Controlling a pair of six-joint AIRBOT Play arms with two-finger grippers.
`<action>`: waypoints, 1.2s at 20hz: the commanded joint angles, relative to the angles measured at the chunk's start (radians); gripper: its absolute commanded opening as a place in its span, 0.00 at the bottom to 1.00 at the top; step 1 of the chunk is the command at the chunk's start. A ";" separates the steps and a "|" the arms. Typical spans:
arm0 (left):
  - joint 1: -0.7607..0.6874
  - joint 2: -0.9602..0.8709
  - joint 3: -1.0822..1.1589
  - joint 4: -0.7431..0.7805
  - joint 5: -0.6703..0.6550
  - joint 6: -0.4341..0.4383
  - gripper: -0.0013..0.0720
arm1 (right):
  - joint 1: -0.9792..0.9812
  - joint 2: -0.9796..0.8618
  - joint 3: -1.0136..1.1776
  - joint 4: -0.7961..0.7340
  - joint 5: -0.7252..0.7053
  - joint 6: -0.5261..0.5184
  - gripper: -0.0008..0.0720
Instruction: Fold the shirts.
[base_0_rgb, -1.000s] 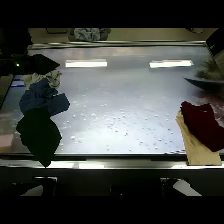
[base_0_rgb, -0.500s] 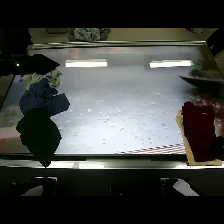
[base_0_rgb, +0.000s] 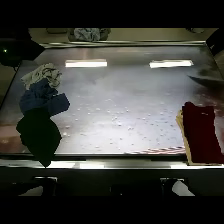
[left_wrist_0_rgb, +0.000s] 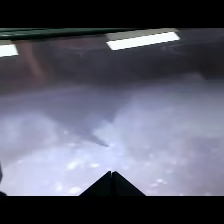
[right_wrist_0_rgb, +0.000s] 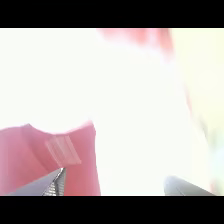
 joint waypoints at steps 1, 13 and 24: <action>-0.037 -0.070 0.033 0.372 -0.078 -0.187 0.31 | 0.366 -0.032 0.124 -0.036 -0.088 -0.017 0.98; -0.054 0.126 -0.697 0.261 -0.050 -0.257 0.85 | 0.695 -0.307 -0.055 0.015 0.327 0.068 0.86; -0.054 0.122 -0.697 0.261 -0.050 -0.257 0.85 | 0.695 -0.307 -0.055 0.016 0.326 0.068 0.86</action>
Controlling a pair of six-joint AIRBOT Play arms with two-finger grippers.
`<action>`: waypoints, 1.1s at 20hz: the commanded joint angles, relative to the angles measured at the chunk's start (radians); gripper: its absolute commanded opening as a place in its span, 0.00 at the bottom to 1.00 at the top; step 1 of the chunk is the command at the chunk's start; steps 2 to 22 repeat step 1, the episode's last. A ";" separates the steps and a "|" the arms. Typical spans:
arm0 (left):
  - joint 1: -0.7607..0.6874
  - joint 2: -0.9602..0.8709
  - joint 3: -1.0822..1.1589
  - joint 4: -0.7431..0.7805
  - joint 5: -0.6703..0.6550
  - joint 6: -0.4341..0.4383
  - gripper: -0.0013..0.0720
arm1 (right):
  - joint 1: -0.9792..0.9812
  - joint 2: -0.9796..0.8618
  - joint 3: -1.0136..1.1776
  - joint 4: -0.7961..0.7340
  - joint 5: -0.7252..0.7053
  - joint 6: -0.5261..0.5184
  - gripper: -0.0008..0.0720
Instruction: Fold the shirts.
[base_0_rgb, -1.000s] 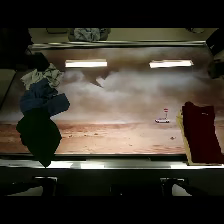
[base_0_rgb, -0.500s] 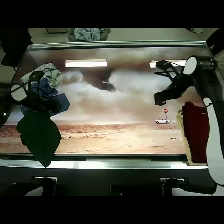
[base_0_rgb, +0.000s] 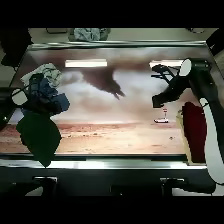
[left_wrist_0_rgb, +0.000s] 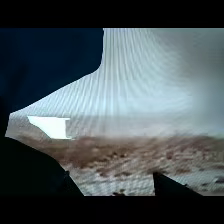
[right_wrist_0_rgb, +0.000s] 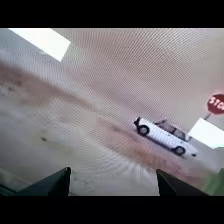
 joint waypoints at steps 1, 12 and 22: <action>0.000 0.001 -0.002 0.000 0.003 -0.001 0.85 | 0.001 0.000 0.000 0.000 0.001 0.000 0.86; 0.000 0.001 -0.002 0.000 0.003 -0.001 0.85 | 0.001 0.000 0.000 0.000 0.001 0.000 0.86; 0.000 0.001 -0.002 0.000 0.003 -0.001 0.85 | 0.001 0.000 0.000 0.000 0.001 0.000 0.86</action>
